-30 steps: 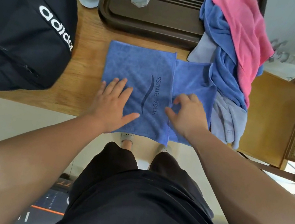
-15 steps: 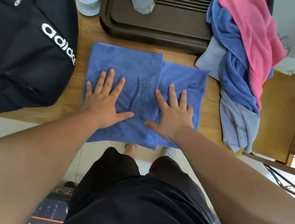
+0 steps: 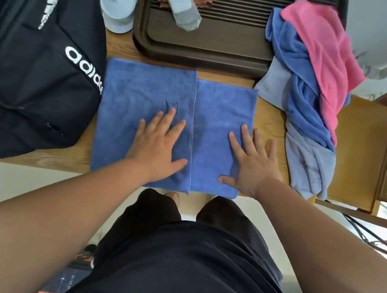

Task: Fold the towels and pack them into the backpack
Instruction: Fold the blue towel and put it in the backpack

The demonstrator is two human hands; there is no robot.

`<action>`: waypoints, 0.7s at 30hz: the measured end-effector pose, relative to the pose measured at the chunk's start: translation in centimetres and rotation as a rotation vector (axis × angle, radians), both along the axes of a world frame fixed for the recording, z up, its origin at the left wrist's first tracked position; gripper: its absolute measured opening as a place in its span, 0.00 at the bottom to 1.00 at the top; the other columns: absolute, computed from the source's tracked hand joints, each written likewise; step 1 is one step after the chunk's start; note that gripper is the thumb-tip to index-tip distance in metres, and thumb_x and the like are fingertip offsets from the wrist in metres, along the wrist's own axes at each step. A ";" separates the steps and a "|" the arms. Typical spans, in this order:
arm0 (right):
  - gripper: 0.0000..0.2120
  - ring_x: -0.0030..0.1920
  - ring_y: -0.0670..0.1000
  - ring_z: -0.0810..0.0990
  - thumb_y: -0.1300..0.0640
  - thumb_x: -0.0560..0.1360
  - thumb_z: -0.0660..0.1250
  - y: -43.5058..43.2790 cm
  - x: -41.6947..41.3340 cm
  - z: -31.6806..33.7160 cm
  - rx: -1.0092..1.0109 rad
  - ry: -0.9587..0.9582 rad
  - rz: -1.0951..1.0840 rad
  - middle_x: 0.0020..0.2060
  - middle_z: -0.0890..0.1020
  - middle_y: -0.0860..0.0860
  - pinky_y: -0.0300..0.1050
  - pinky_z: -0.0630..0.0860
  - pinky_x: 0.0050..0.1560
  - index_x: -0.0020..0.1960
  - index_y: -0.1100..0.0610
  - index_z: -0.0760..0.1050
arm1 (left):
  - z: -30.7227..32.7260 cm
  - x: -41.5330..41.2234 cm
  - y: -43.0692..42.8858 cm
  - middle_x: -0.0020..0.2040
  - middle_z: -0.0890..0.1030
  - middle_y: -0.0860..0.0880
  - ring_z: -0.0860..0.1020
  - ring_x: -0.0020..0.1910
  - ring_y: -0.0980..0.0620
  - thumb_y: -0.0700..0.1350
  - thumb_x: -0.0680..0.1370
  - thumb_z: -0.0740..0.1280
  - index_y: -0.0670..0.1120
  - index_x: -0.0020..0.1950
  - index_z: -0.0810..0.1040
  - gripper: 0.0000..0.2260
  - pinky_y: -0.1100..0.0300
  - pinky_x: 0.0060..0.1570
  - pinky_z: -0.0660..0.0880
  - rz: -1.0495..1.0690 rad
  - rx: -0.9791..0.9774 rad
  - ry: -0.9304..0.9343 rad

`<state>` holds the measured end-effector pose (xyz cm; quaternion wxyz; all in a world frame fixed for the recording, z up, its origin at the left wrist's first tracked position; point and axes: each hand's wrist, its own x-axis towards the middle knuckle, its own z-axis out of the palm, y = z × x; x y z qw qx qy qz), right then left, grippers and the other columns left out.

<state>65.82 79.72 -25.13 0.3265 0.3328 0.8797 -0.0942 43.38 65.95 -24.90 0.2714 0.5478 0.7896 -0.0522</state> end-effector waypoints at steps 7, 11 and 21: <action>0.40 0.80 0.61 0.47 0.29 0.74 0.61 1.2 -1.7 1.3 0.033 0.215 -0.001 0.80 0.54 0.54 0.62 0.50 0.76 0.80 0.47 0.56 | -0.3 2.4 0.3 0.79 0.57 0.43 0.57 0.77 0.39 0.72 0.70 0.67 0.50 0.77 0.61 0.43 0.39 0.72 0.58 0.065 0.000 0.088; 0.31 0.76 0.57 0.58 0.37 0.76 0.64 1.8 -5.7 1.5 -0.042 0.387 -0.026 0.75 0.65 0.50 0.58 0.59 0.71 0.75 0.49 0.67 | 0.5 3.7 -0.2 0.51 0.75 0.47 0.73 0.54 0.43 0.67 0.71 0.70 0.46 0.50 0.73 0.25 0.49 0.51 0.71 0.136 0.131 0.068; 0.29 0.77 0.58 0.55 0.41 0.78 0.62 3.1 -13.8 1.1 -0.132 0.258 -0.012 0.79 0.58 0.46 0.58 0.57 0.71 0.78 0.42 0.62 | -0.7 6.8 -2.4 0.53 0.69 0.49 0.70 0.55 0.46 0.67 0.66 0.73 0.48 0.54 0.71 0.29 0.51 0.45 0.69 0.152 -0.038 -0.008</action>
